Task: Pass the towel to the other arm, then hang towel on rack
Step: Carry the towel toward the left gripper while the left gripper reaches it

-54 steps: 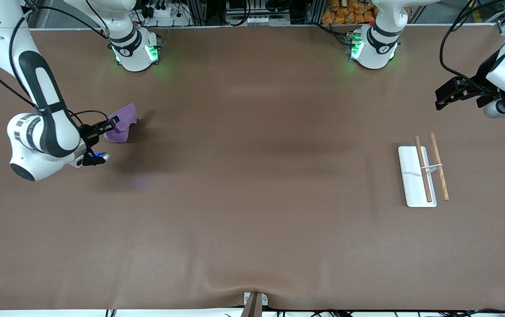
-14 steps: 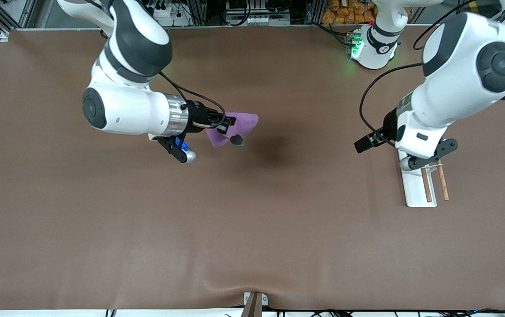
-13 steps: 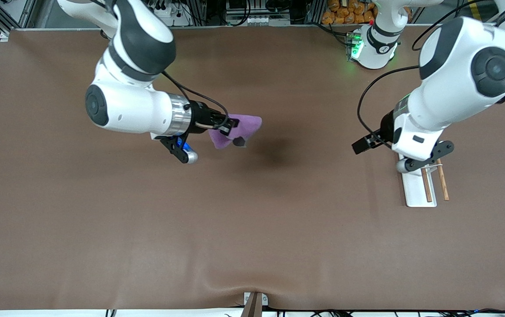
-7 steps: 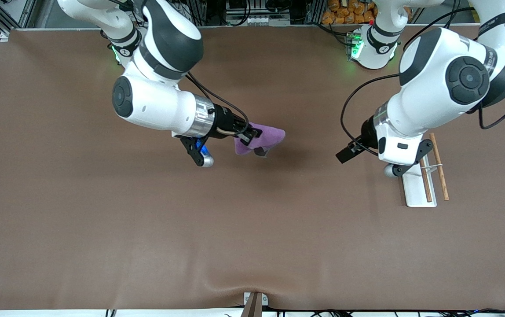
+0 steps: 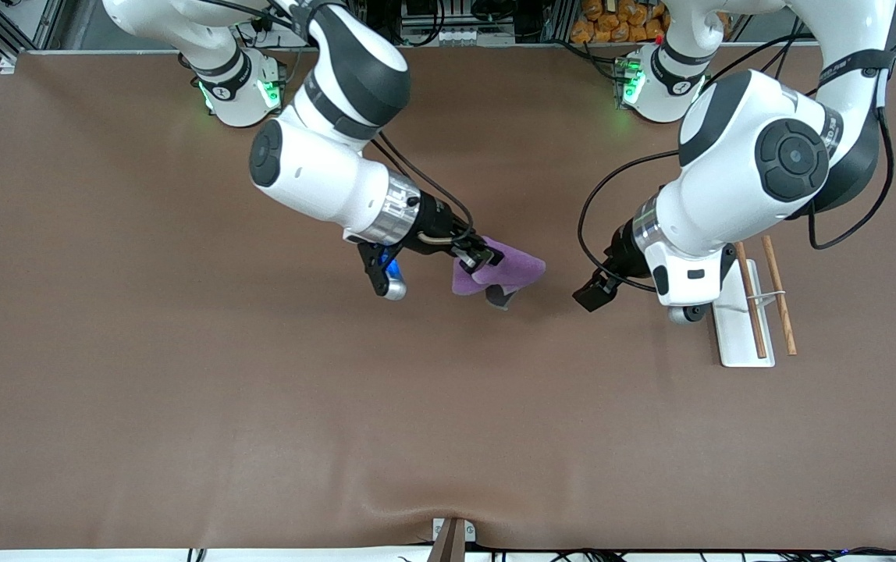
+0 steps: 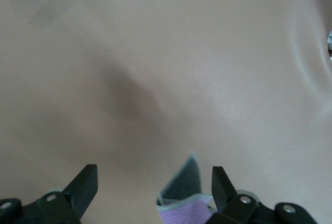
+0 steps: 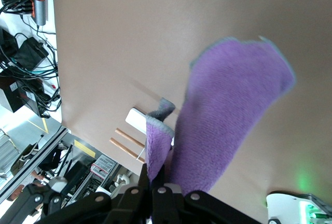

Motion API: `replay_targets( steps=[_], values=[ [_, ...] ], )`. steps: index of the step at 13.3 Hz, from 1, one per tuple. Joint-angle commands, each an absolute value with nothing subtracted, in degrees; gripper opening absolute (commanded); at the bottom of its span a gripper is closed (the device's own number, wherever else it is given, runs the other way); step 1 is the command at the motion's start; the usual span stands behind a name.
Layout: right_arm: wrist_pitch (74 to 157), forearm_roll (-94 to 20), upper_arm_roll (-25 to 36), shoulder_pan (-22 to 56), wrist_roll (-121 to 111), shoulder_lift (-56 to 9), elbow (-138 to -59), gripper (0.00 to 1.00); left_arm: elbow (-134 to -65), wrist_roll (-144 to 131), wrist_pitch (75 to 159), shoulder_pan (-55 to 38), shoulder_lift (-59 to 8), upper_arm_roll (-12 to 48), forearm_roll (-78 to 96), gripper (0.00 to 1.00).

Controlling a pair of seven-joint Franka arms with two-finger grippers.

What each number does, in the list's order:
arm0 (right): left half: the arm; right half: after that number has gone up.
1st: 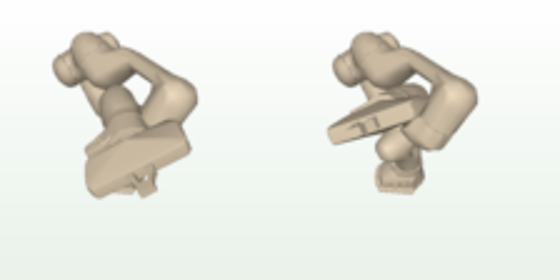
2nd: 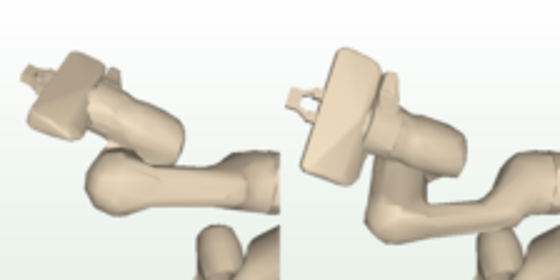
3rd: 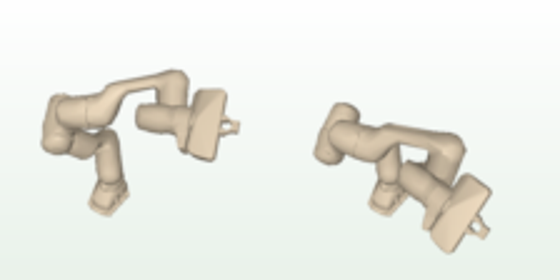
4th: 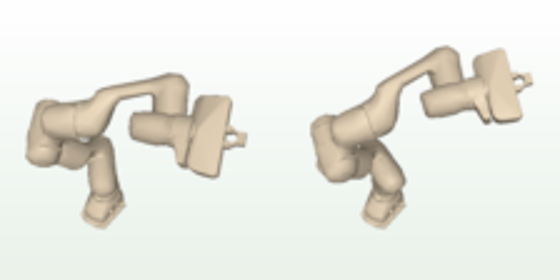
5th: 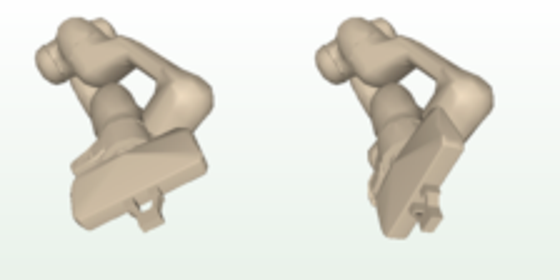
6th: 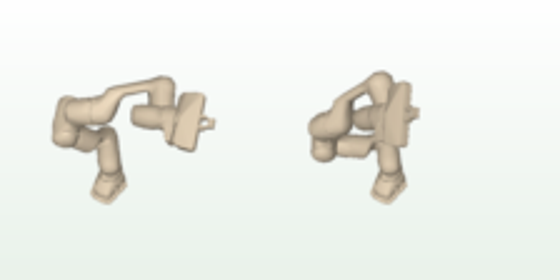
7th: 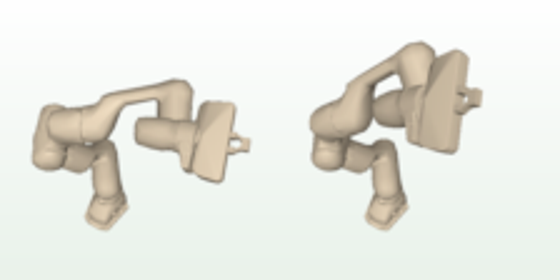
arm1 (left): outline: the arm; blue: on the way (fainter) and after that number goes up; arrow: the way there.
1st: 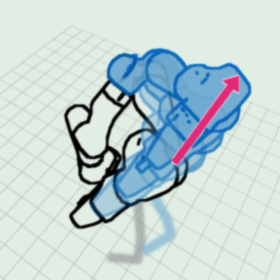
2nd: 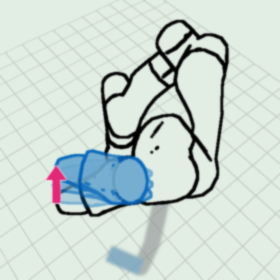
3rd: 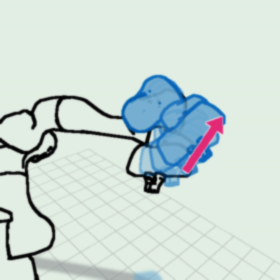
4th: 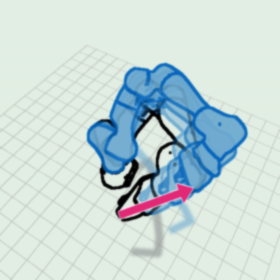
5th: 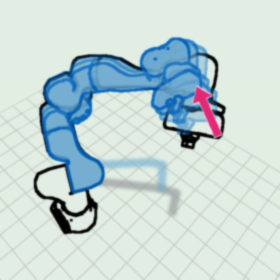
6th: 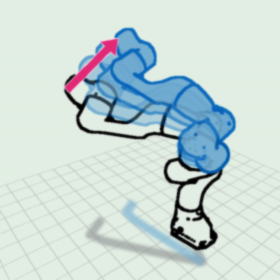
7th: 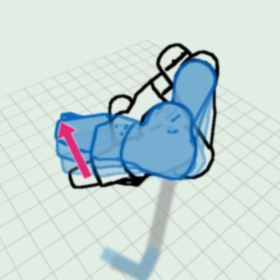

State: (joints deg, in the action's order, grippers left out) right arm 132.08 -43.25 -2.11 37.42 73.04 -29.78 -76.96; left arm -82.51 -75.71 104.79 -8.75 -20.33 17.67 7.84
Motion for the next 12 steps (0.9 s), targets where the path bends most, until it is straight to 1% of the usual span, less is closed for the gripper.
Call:
replay_targets(
  steps=[1,3,6,10,12],
  values=[
    [132.10,-44.21,-1.50,38.84,75.40,-35.06,-69.19,0.00,-80.86,-76.82,107.12,-8.96,-22.75,17.58,8.70,0.95],
    [133.85,-44.21,-1.49,39.29,76.29,-35.68,-68.55,0.00,-80.86,-76.82,109.24,-8.96,-24.60,17.58,8.70,0.95],
    [135.43,-44.21,-1.49,39.64,76.38,-36.12,-68.47,0.00,-80.86,-76.90,110.21,-8.96,-25.49,17.58,8.79,0.91],
    [135.53,-44.21,-1.49,39.64,76.38,-36.12,-68.47,0.00,-80.86,-76.73,110.21,-8.79,-24.96,17.58,8.96,0.75],
    [136.23,-44.21,-1.49,39.64,77.25,-36.21,-68.47,0.00,-80.86,-75.77,110.30,-8.96,-25.31,17.58,8.96,0.71]
  ],
)
